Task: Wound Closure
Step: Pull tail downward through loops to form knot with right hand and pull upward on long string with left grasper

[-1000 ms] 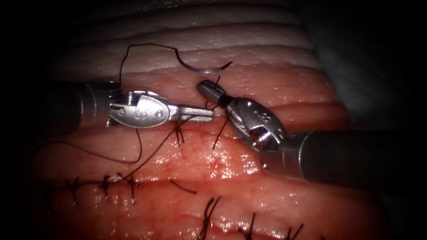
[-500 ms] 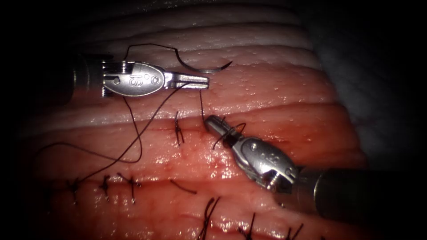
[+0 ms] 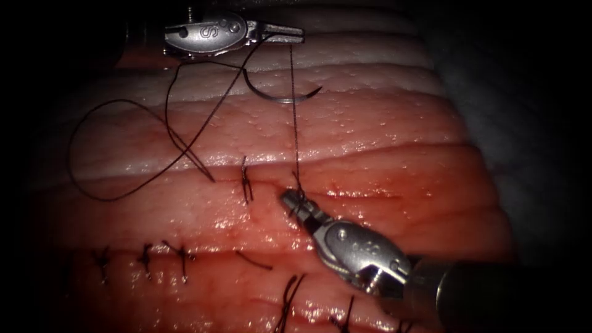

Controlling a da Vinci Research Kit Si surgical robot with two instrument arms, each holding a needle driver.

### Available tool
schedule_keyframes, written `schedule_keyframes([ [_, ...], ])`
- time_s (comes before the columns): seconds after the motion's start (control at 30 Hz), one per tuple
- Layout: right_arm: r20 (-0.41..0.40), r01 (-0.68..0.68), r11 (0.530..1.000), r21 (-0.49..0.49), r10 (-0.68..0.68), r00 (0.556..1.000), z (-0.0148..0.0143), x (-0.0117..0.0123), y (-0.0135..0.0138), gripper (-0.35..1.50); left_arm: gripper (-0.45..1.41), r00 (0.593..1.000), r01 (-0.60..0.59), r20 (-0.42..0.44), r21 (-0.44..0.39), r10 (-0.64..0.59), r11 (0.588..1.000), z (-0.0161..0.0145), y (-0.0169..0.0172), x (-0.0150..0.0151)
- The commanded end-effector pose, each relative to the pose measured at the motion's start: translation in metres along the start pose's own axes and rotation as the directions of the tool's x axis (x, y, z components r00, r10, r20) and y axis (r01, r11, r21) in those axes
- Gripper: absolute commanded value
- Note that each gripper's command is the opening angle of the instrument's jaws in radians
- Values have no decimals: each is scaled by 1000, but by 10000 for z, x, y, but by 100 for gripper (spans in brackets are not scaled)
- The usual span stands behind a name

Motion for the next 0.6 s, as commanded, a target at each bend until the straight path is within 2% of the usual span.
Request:
schedule_keyframes([
  [0.03, -1, 1, 1000, 4, -1, 1000, 3, -6, -8, -35, -45, 1000, -1, 1, 5, 1, 1000, 7, -8, -7],
  [0.33, 15, 5, 1000, 7, -5, 1000, -3, -7, -14, -35, -45, 999, -11, 33, 27, 10, 1000, 9, -37, -38],
  [0.43, 37, 6, 1000, 7, -6, 999, -10, -5, -21, -35, -45, 999, -12, 53, 58, 9, 998, 8, -47, -52],
  [0.6, 73, -7, 999, -40, 10, 997, -23, 6, -34, -35, -45, 997, -23, 78, 97, 15, 995, 8, -48, -68],
])
